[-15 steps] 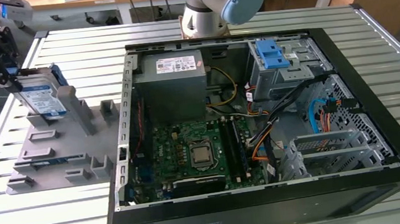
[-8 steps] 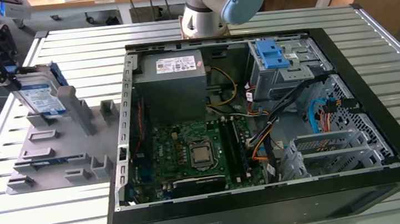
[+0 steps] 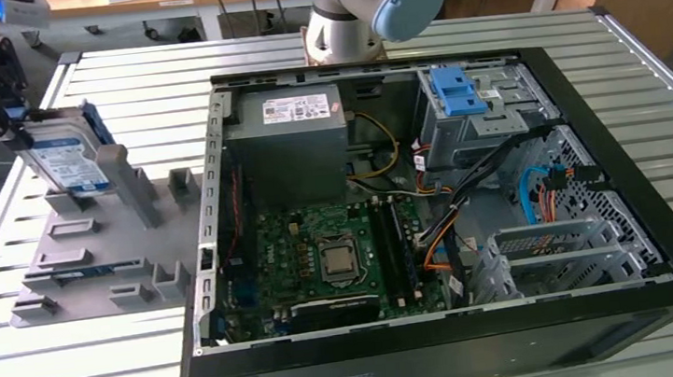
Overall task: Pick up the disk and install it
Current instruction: 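Pick up the disk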
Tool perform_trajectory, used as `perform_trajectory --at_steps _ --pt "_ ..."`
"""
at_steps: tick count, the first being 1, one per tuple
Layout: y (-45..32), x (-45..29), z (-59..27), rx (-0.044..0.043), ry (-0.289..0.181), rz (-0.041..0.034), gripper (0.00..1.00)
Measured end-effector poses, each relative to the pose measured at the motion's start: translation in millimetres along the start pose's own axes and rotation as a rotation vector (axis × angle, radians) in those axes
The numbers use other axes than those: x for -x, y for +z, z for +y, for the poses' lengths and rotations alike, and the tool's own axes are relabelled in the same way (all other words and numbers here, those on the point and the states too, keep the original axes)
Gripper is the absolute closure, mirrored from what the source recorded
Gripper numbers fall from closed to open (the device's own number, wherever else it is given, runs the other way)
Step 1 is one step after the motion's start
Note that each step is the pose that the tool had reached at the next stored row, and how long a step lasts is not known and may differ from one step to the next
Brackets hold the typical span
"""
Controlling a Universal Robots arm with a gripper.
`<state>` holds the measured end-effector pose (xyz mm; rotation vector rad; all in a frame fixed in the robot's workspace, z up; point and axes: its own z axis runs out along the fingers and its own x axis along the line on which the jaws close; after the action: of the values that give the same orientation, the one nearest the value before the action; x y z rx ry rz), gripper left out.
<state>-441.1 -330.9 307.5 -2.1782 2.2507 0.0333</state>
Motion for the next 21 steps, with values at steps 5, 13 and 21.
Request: perform_trajectory --at_steps 5,13,21 --pt "-2.3 0.0 0.0 0.0 0.0 0.0 0.64" --pt "-6.2 0.1 0.0 0.0001 0.0 0.0 0.64" --pt "-10.4 0.2 0.1 0.0001 0.0 0.0 0.64"
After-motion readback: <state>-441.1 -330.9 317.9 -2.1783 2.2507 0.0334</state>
